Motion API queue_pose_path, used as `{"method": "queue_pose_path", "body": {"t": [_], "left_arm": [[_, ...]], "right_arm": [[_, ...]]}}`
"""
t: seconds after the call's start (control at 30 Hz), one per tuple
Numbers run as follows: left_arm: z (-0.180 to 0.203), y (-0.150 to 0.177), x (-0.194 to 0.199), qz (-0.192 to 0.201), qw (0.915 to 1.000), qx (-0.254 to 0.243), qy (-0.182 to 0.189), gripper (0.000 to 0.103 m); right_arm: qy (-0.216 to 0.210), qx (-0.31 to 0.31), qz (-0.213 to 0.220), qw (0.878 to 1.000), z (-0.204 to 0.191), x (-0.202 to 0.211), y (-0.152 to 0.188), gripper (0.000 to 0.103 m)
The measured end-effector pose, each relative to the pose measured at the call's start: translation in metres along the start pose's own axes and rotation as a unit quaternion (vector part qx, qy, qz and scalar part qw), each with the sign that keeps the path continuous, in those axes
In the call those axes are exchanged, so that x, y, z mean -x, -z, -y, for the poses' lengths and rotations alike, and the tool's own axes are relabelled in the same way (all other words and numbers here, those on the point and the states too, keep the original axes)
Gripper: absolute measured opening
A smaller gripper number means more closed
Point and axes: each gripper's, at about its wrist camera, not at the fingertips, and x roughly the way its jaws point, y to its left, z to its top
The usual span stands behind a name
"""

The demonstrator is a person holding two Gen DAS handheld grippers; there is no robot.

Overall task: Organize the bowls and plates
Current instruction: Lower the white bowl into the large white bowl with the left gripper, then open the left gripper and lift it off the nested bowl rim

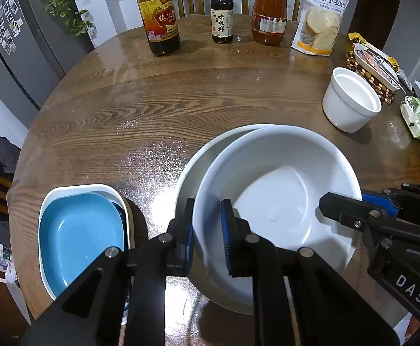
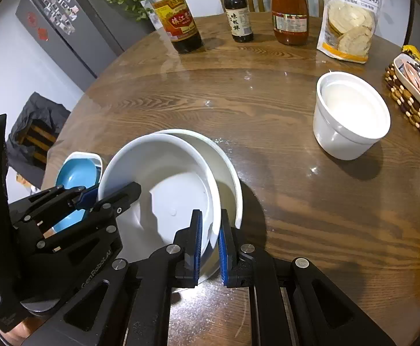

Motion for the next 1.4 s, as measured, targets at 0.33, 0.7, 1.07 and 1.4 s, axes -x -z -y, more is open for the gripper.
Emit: {"method": "queue_pose_path", "body": {"t": [0.33, 0.7, 1.07, 1.4], "left_arm": [[-0.002, 0.000, 0.000, -0.002, 1.0000, 0.006, 0.004, 0.017], [0.000, 0.000, 0.003, 0.009, 1.0000, 0.000, -0.003, 0.021], [0.003, 0.000, 0.018, 0.038, 0.9991, -0.009, -0.014, 0.053], [0.002, -0.003, 0.028, 0.055, 0.9983, -0.008, -0.018, 0.065]], "right_arm": [[0.006, 0.004, 0.005, 1.000, -0.001, 0.002, 0.000, 0.012], [0.019, 0.009, 0.016, 1.000, -0.003, 0.006, -0.002, 0.012], [0.021, 0.010, 0.040, 0.999, -0.004, 0.018, -0.001, 0.012], [0.018, 0.004, 0.055, 0.998, -0.002, 0.027, 0.000, 0.012]]}}
